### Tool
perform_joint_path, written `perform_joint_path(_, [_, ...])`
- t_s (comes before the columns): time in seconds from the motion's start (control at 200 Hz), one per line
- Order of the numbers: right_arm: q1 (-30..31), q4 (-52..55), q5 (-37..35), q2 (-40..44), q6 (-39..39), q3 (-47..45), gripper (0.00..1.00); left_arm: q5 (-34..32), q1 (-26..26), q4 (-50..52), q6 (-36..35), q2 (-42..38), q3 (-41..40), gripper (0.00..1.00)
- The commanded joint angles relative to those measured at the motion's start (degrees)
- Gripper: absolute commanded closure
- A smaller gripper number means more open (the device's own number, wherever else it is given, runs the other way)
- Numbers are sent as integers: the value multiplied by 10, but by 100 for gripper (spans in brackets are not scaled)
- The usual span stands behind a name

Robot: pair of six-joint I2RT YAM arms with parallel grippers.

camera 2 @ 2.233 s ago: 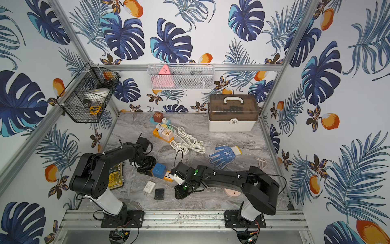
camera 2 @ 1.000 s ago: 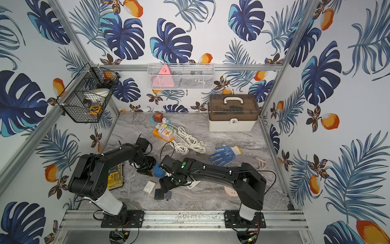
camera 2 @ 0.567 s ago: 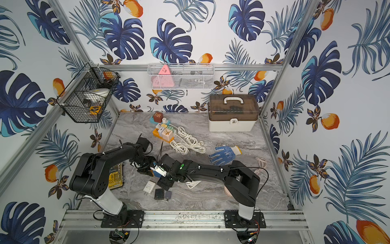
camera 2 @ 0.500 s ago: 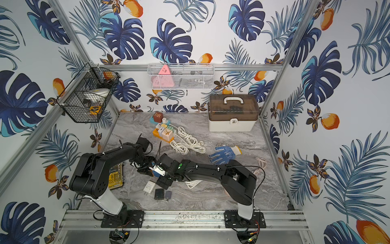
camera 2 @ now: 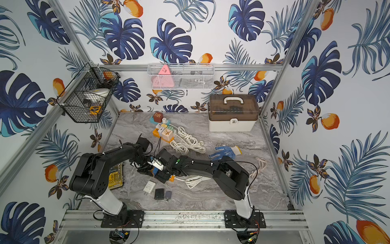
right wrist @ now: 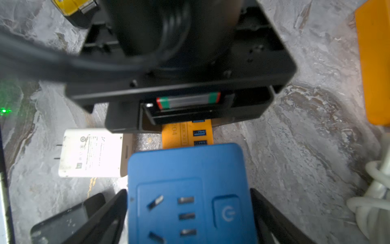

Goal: Pull the plug off the socket
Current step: Remove the plug from the socket.

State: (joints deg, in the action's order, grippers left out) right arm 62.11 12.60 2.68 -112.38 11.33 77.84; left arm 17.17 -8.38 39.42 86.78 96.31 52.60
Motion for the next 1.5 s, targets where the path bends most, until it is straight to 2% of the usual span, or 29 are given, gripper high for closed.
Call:
perform_joint_path(0.0, [2,16,37,-20,6,29,18,-28,-1,-28,-16,9,-5,100])
perform_joint_path(0.225, [3,46,45,-35,18,39,48,-29,-1,-26,-17,11,-2,100])
perform_joint_path(0.365, [2,52,46,-23,30,33,51,-28,-1,-29,-15,12,-4,100])
perform_joint_path(0.51, [2,72,49,-17,43,49,70,-33,-2,-27,-18,13,-1,100])
perform_joint_path(0.575, [2,81,62,-9,47,60,75,-38,-2,-26,-19,12,0,100])
perform_joint_path(0.706, [-1,103,93,4,44,87,78,-45,-2,-31,-19,11,-8,100])
perform_joint_path(0.886, [-16,100,129,27,27,76,81,-56,-2,-44,-17,8,-18,100])
perform_joint_path(1.251, [-58,95,226,41,-55,60,83,-71,-10,-54,-16,12,-12,100])
perform_joint_path(1.366, [-59,109,227,48,-56,60,83,-71,-11,-57,-14,12,-14,100])
perform_joint_path(1.496, [-58,88,194,76,-59,30,82,-72,-12,-55,-13,12,-10,100])
